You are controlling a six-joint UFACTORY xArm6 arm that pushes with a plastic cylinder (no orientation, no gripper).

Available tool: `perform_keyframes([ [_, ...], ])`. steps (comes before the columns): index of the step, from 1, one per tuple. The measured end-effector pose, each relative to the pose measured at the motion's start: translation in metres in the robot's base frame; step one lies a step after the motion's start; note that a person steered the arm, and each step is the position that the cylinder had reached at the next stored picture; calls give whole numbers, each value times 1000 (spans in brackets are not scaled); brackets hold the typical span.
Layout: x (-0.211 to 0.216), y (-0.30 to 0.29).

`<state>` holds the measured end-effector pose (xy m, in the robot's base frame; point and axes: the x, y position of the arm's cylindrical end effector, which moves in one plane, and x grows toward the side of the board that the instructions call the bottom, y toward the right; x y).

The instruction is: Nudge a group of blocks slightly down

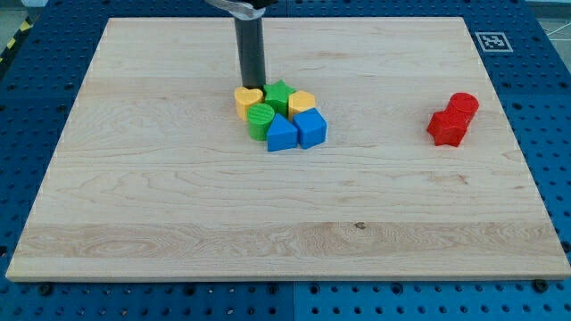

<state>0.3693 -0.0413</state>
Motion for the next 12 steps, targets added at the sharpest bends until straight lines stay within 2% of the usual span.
perform_keyframes([
  [1,8,9],
  [3,-47,13],
  [4,-46,18],
  [5,-28,52],
  [8,-18,118],
  [12,19,101],
])
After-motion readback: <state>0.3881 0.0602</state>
